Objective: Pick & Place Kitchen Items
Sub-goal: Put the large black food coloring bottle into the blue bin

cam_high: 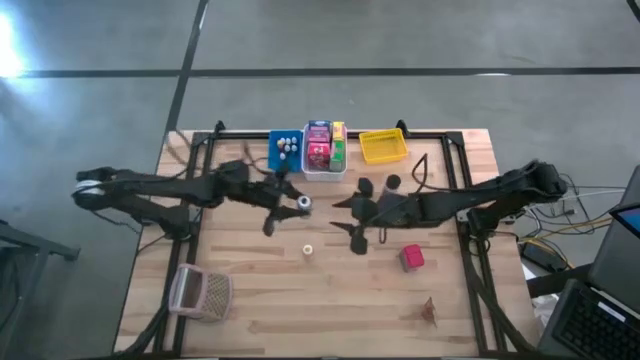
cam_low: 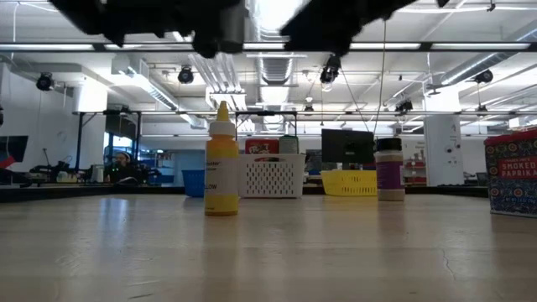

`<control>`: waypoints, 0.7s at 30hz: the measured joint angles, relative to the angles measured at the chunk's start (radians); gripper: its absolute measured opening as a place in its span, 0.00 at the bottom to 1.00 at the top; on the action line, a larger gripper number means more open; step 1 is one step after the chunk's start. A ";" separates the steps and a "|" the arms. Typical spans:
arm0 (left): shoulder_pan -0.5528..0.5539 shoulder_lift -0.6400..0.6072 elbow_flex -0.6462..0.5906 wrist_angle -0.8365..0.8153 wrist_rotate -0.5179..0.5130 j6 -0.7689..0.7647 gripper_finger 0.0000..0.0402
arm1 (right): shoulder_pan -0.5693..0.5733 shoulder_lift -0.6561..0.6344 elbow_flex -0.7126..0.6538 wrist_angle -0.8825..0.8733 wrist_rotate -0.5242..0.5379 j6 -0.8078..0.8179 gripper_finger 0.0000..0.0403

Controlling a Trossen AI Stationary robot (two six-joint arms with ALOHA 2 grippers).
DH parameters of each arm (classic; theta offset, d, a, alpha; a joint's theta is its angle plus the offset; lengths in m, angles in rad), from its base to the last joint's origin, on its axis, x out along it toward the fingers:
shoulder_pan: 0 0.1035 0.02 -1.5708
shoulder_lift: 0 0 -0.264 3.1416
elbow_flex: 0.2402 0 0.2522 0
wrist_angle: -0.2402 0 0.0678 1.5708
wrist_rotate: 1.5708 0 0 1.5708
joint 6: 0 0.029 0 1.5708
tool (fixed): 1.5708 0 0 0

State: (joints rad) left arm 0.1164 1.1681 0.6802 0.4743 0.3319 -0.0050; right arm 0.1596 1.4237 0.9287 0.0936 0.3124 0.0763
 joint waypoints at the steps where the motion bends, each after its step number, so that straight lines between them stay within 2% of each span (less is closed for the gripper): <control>1: -0.001 -0.035 -0.034 0.047 -0.011 -0.012 0.38 | 0.000 0.021 0.001 0.065 -0.002 -0.016 0.54; 4: -0.004 -0.115 -0.134 0.203 -0.031 -0.023 0.38 | -0.001 0.087 0.002 0.216 -0.004 -0.070 0.53; 8: -0.004 -0.181 -0.222 0.314 -0.038 -0.029 0.38 | -0.001 0.146 0.032 0.324 -0.006 -0.098 0.54; 15: -0.004 -0.194 -0.237 0.323 -0.045 -0.030 0.38 | -0.004 0.281 0.180 0.328 -0.024 -0.144 0.58; 21: -0.005 -0.197 -0.236 0.330 -0.038 -0.030 0.38 | -0.011 0.334 0.290 0.298 0.000 -0.165 0.61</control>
State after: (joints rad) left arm 0.1112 0.9707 0.4442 0.8042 0.2943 -0.0349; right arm 0.1484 1.7579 1.2191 0.3914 0.3125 -0.0887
